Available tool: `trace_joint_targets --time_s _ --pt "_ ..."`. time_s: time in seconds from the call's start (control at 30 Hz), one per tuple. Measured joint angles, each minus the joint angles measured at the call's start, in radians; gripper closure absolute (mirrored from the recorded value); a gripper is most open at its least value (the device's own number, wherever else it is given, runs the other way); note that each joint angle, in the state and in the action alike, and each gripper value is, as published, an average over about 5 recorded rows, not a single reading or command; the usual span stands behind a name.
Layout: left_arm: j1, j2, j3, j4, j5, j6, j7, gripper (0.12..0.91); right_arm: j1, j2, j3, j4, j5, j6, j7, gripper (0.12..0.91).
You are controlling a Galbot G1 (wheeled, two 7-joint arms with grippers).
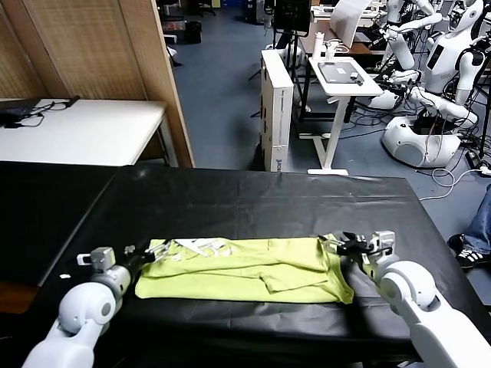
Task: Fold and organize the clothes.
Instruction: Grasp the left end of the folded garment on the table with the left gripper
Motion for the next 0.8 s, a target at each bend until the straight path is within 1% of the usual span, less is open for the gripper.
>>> trace_joint_targets --time_s 0.03,0.1,0.13,0.2,0.23,0.27,0.33,0.37,0.43,0.47,0.73,0.77,0.8 --pt "0.000 0.000 0.000 0.001 0.000 0.000 0.001 0.240 0.000 0.000 0.000 0.000 0.000 0.000 -0.001 0.400" --pt "0.000 0.000 -0.001 0.001 0.000 0.000 0.003 0.334 -0.001 0.000 0.000 0.001 0.000 0.000 -0.001 0.510" --pt "0.000 -0.001 -0.001 0.001 0.000 -0.001 0.004 0.403 -0.002 0.000 0.000 0.001 0.000 0.000 -0.001 0.586" --pt "0.000 -0.002 -0.001 0.000 0.001 -0.005 0.006 0.515 -0.005 0.000 0.001 0.002 -0.001 0.000 -0.002 0.700" --pt "0.000 -0.002 -0.001 0.000 0.002 -0.007 0.006 0.591 -0.007 0.001 0.002 0.003 -0.001 0.000 -0.002 0.768" --pt "0.000 -0.003 -0.001 0.000 0.004 -0.009 0.006 0.648 -0.009 0.001 0.003 0.003 -0.002 0.000 -0.003 0.818" --pt "0.000 -0.004 -0.001 0.001 0.012 -0.013 0.008 0.773 -0.013 0.002 0.007 0.004 -0.004 0.002 -0.004 0.877" --pt "0.001 -0.004 -0.001 0.001 0.019 -0.015 0.010 0.821 -0.015 0.003 0.010 0.005 -0.004 0.003 -0.004 0.887" --pt "0.004 -0.002 -0.003 0.002 0.032 -0.019 0.013 0.876 -0.017 0.003 0.015 0.005 -0.005 0.005 -0.004 0.885" --pt "0.005 -0.001 -0.004 0.002 0.037 -0.020 0.015 0.886 -0.018 0.003 0.017 0.005 -0.005 0.006 -0.004 0.886" --pt "0.014 0.008 -0.014 -0.002 0.040 -0.017 0.013 0.883 -0.018 0.007 0.020 0.018 0.002 -0.002 -0.007 0.882" --pt "0.014 0.007 -0.014 -0.004 0.040 -0.016 0.012 0.883 -0.021 0.007 0.022 0.022 0.002 -0.001 -0.011 0.865" --pt "0.014 0.007 -0.015 -0.008 0.040 -0.016 0.010 0.880 -0.024 0.007 0.025 0.027 0.002 0.002 -0.017 0.829"
